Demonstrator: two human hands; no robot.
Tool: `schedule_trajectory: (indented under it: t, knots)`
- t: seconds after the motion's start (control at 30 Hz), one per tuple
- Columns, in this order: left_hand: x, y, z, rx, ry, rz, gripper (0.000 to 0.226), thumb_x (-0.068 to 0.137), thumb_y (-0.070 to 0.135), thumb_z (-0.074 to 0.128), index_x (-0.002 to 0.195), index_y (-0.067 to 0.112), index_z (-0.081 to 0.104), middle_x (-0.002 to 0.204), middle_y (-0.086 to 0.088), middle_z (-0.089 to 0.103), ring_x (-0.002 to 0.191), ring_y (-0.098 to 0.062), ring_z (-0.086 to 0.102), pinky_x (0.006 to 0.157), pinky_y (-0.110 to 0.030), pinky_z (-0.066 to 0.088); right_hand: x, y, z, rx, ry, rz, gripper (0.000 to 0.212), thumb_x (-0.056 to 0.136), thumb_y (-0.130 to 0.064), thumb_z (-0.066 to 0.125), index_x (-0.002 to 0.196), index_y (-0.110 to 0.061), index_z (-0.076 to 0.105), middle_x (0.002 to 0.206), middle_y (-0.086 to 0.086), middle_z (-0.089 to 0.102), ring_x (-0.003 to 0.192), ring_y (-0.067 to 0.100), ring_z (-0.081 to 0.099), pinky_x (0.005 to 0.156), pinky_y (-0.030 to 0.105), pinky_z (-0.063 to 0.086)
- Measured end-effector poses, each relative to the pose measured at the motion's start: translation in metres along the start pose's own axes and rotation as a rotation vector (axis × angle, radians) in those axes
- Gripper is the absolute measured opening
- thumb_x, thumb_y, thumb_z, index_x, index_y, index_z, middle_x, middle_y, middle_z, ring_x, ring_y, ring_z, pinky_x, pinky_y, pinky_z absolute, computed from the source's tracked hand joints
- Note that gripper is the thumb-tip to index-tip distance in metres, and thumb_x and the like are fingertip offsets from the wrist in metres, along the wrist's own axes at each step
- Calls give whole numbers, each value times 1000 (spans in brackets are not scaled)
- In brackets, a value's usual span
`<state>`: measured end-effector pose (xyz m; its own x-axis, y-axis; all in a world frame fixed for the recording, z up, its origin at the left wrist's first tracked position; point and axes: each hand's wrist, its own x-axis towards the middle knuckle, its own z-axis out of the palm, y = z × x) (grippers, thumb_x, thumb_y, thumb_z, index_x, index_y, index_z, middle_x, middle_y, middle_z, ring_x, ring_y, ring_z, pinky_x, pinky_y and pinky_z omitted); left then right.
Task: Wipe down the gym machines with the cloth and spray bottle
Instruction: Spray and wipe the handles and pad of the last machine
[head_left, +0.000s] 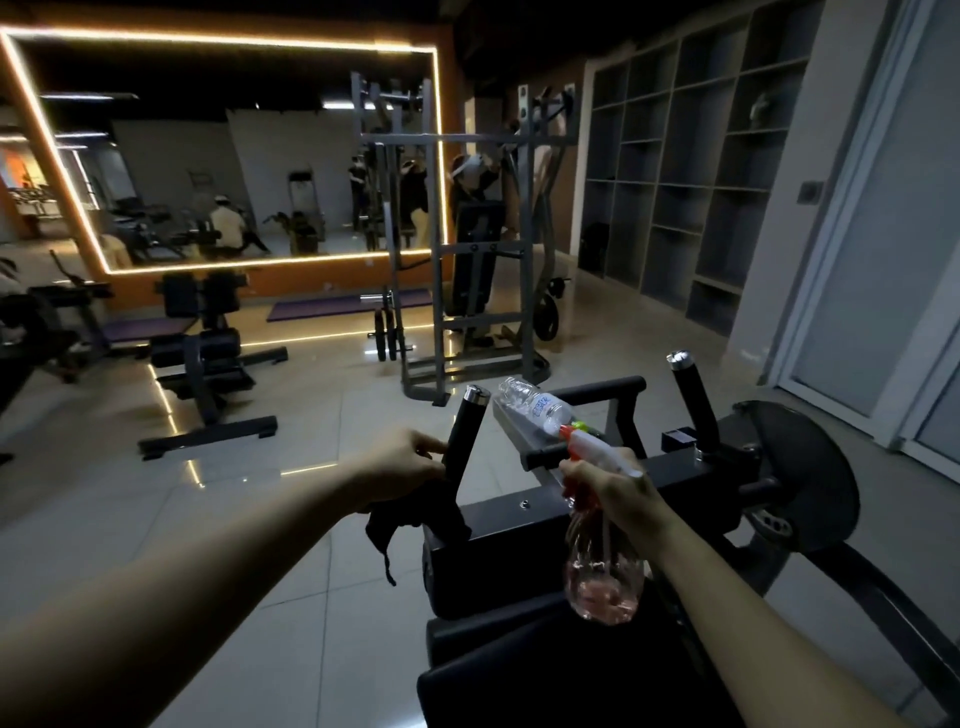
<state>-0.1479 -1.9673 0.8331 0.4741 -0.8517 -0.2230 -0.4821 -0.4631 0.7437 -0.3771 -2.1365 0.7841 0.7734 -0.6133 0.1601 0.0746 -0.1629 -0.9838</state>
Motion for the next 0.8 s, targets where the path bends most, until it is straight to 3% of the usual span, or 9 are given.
schedule_trajectory:
  t: [0.1,0.2,0.37,0.43,0.57,0.67,0.8]
  knots:
    - [-2,3,3,-51,10,-25,49,97,11,64,144,13,53,97,-5,68,65,-7,69,58,-17,52,0,0,-2,-48,-62,-3,35,80,-29,69,109,-8,70,91,9,73,85,17,68,69,26,50]
    - [-5,6,7,-88,17,-37,51,97,8,63,146,14,51,97,-6,69,67,-10,70,59,-19,53,-3,2,-4,-66,-96,-32,24,86,-25,67,104,-11,71,89,9,72,80,12,67,70,23,50]
    - [-13,2,14,-152,25,-70,58,97,6,60,151,21,44,94,-8,69,63,-11,71,58,-22,54,-7,21,-2,-46,-118,42,22,86,-19,68,99,-2,69,78,9,65,76,24,63,70,39,51]
    - [-17,-1,18,-164,24,-75,61,97,7,60,153,25,41,96,-10,69,62,-11,71,57,-23,55,-11,26,-2,-78,-179,70,17,88,-14,70,94,2,68,82,16,69,75,25,65,66,39,52]
    - [-19,-7,22,-175,42,-83,64,97,10,61,154,31,40,109,-15,68,73,-17,71,61,-24,57,-19,38,-2,-89,-239,119,16,89,-13,72,94,1,69,92,26,69,77,24,66,66,33,53]
    - [-19,-10,25,-209,38,-85,64,97,10,61,153,33,40,112,-17,69,80,-24,73,66,-29,61,-22,46,-1,-93,-155,166,27,81,-22,76,92,2,67,78,16,68,73,22,66,70,37,51]
    - [-18,-9,27,-241,7,-96,66,98,10,62,155,33,37,116,-17,66,88,-27,73,66,-29,60,-25,46,-3,-130,-250,227,19,86,-10,72,90,7,66,75,20,64,70,23,63,62,31,48]
